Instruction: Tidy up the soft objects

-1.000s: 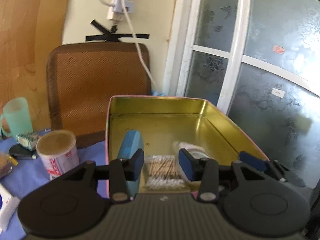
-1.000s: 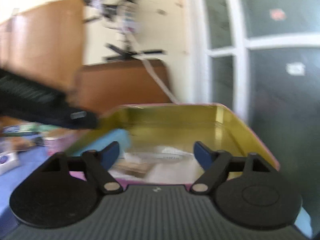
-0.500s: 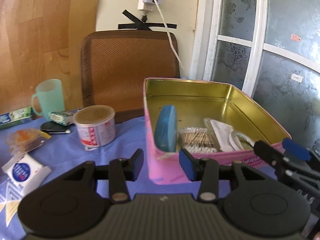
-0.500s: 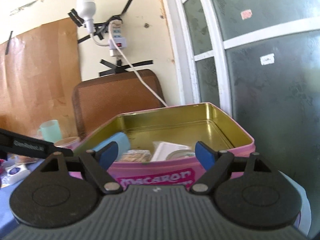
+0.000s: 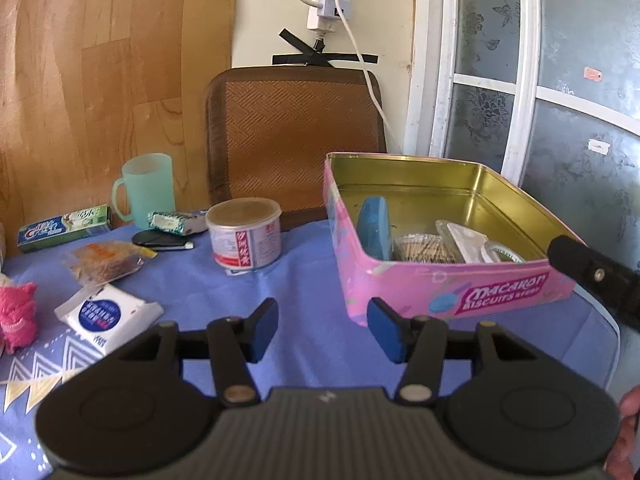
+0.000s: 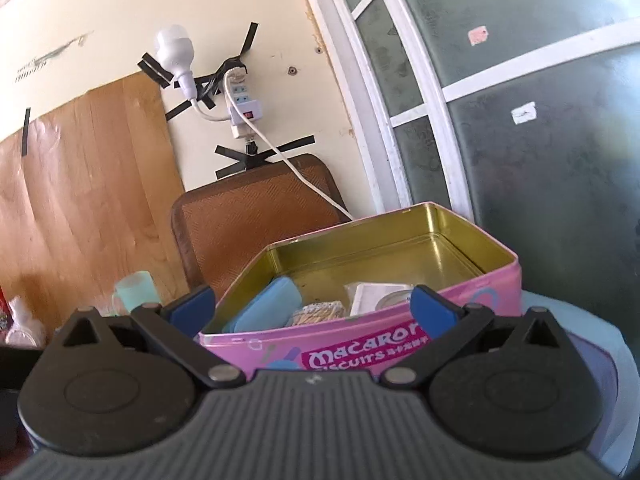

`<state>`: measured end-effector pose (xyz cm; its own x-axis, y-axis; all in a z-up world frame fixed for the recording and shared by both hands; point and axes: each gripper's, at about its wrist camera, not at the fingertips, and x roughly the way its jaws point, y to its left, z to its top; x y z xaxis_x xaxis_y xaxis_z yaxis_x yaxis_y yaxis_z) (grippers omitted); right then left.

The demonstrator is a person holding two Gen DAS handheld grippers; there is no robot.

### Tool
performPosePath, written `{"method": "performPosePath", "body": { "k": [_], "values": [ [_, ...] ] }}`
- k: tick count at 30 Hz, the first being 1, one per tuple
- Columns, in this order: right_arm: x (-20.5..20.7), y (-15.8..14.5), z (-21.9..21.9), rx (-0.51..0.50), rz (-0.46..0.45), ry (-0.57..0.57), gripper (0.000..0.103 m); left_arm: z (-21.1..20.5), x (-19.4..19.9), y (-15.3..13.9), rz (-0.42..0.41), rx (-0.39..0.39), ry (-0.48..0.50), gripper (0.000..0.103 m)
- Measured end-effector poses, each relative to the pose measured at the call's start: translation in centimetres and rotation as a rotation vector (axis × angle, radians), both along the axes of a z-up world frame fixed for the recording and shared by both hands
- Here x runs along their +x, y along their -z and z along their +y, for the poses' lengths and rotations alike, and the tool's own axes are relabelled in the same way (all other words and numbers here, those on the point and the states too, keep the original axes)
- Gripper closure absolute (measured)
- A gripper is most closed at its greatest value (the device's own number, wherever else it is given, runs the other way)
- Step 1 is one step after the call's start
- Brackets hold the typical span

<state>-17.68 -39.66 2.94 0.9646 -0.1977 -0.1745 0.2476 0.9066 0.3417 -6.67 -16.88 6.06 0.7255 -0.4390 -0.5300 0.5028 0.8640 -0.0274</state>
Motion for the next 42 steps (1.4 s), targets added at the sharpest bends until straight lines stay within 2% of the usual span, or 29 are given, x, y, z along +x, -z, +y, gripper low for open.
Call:
{"method": "performPosePath", "body": {
  "k": [4,6,9,11,13,16,19,23,27,34,42],
  "values": [
    [-0.5,0.1,0.1,0.064,-0.018,-0.003,0.0,1.7,-0.3,0.9,-0.021,-0.043,0.027,0.042],
    [-0.6,0.1,0.4,0.092,0.001,-0.015,0.0,2.6,-0.4,1.7,-0.056,-0.055,0.062,0.034],
    [-1.1,0.0,1.4,0.093,0.028,-0.037,0.0,3.4,-0.7,3.0,-0.131,-0.042,0.09,0.025],
    [-1.7,0.3,2.3,0.085,0.036,-0.051,0.0,3.7,-0.5,3.8,-0.143,-0.03,0.094,0.023],
    [-2.1,0.6,3.1,0.071,0.065,-0.06,0.0,4.2,0.0,4.7,-0.128,-0.033,0.088,0.023],
    [-2.4,0.9,3.5,0.103,0.105,-0.075,0.0,5.2,1.3,5.2,-0.047,-0.077,0.08,0.023],
    [-3.0,1.0,3.4,0.143,0.109,-0.093,0.0,6.5,1.8,5.3,-0.019,-0.148,0.068,0.022],
    [-3.9,1.6,4.1,0.101,0.109,-0.106,0.0,7.3,1.8,5.4,-0.015,-0.185,0.039,0.02],
    [-4.2,2.5,4.4,0.121,0.145,-0.119,0.0,7.0,1.1,5.1,-0.071,-0.163,0.02,0.011],
    [-4.4,3.0,4.0,0.147,0.143,-0.134,0.0,5.3,-0.5,5.0,-0.173,-0.05,0.071,0.008],
    [-5.1,3.4,3.8,0.168,0.15,-0.143,0.0,5.8,-0.6,4.9,-0.192,-0.055,0.047,0.003]
  ]
}}
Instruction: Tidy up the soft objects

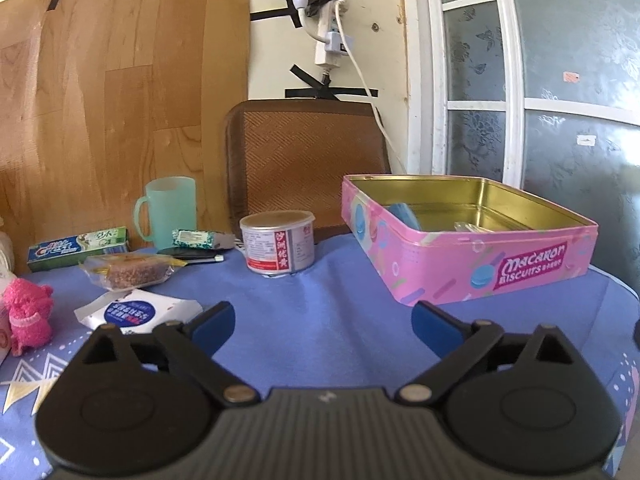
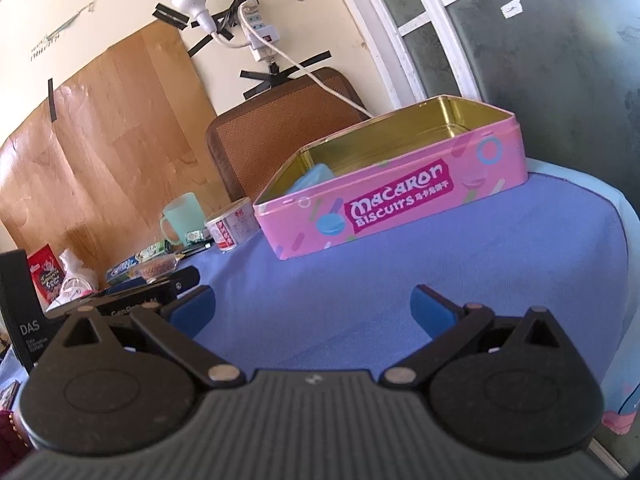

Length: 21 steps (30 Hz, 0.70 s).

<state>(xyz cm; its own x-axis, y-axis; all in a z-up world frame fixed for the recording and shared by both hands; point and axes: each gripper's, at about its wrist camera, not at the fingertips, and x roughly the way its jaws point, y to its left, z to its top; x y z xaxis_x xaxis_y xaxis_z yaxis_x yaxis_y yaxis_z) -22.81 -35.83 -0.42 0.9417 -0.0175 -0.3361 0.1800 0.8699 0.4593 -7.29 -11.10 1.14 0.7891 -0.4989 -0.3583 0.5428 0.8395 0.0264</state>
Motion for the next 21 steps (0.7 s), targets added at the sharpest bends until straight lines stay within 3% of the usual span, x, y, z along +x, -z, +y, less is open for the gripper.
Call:
{"method": "performPosePath", "body": {
  "k": [21],
  "values": [
    [-1.4,-0.5,-0.7,0.012,-0.048,0.017,0.0,0.3,-1.0,-0.2,-0.078,0.019,-0.011,0.0]
  ]
}}
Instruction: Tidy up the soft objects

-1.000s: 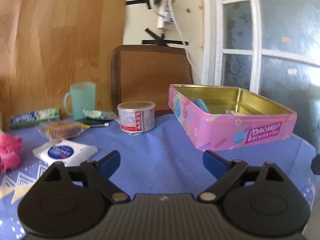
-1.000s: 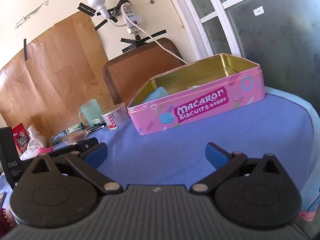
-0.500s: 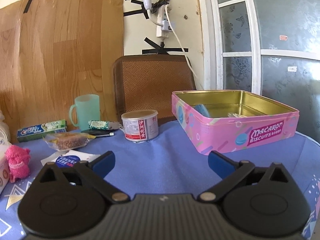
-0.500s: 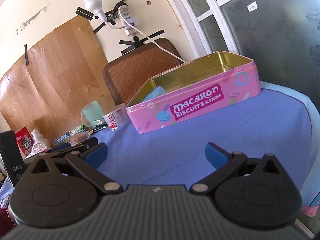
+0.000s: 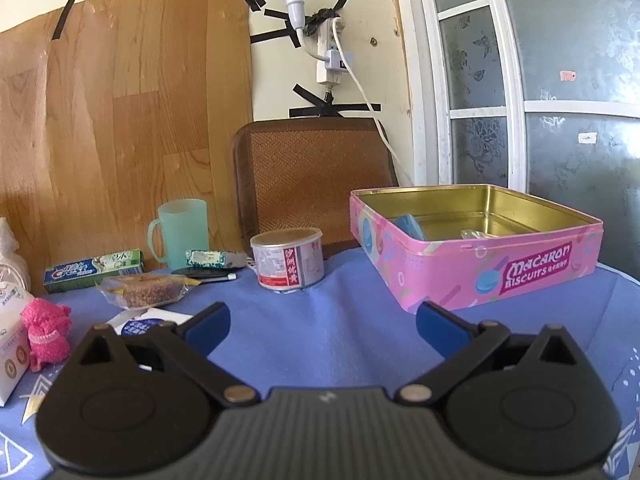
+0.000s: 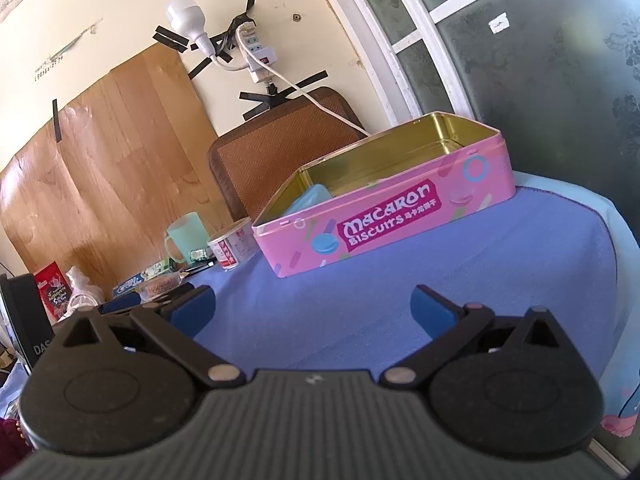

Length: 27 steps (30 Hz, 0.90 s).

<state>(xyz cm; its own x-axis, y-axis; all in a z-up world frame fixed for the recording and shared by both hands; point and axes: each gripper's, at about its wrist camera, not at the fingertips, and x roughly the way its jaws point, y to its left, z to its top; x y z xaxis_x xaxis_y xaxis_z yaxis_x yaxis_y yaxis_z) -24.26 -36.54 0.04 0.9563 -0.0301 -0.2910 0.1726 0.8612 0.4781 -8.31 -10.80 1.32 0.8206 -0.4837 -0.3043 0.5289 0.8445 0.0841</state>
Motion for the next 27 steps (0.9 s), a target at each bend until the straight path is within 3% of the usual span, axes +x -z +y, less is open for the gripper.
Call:
{"method": "performPosePath", "body": {
  "k": [16,27],
  "values": [
    [-0.21,-0.12,0.3,-0.005,-0.006,-0.006,0.0,0.61,-0.92,-0.3,-0.064,-0.029,-0.009,0.0],
    [-0.48,-0.29,0.32,-0.009,-0.017,-0.008,0.0,0.53,-0.82,-0.24,-0.051,-0.023,-0.019,0.0]
  ]
}}
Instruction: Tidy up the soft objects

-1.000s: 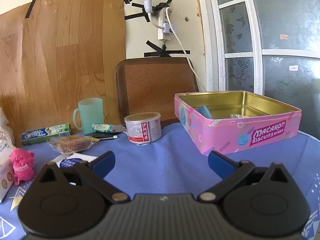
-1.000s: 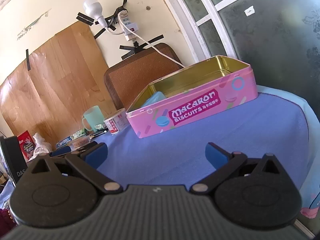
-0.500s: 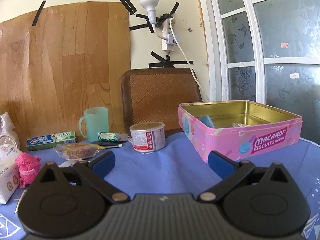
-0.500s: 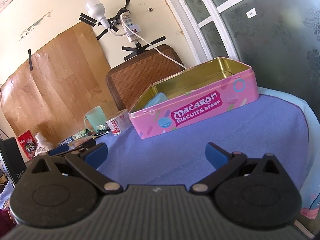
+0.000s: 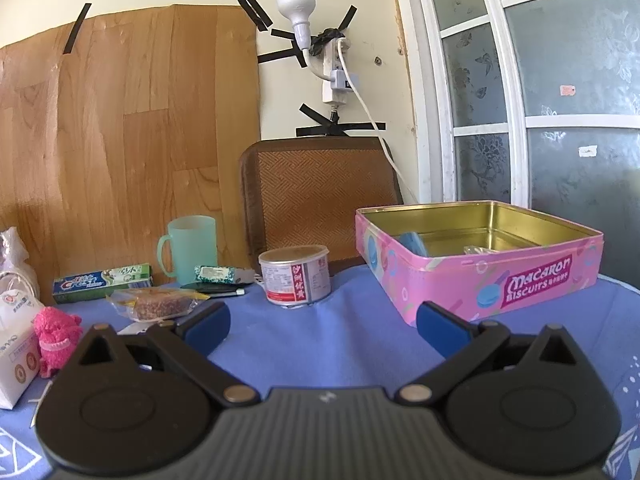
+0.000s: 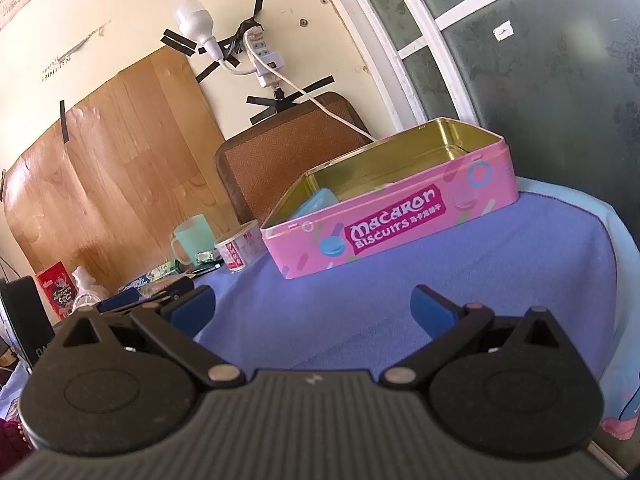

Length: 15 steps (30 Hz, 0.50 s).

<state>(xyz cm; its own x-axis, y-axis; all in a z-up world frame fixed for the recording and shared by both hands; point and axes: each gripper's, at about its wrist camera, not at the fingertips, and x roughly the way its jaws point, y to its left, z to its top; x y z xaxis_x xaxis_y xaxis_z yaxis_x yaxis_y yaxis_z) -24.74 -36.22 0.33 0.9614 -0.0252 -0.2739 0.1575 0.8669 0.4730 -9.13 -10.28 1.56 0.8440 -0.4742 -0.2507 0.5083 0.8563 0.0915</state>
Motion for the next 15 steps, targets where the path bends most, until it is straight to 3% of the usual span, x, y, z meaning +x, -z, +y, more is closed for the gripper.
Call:
{"method": "performPosePath", "body": {
  "k": [7,15],
  "values": [
    [-0.38,-0.28,-0.05,-0.011,-0.016,0.003,0.0,0.42,0.44,-0.01,0.025,-0.015,-0.04,0.0],
    [-0.71,-0.61,0.0,-0.025,-0.029,0.001,0.0,0.32,0.1,0.17,0.024,0.021,-0.024,0.0]
  ]
}}
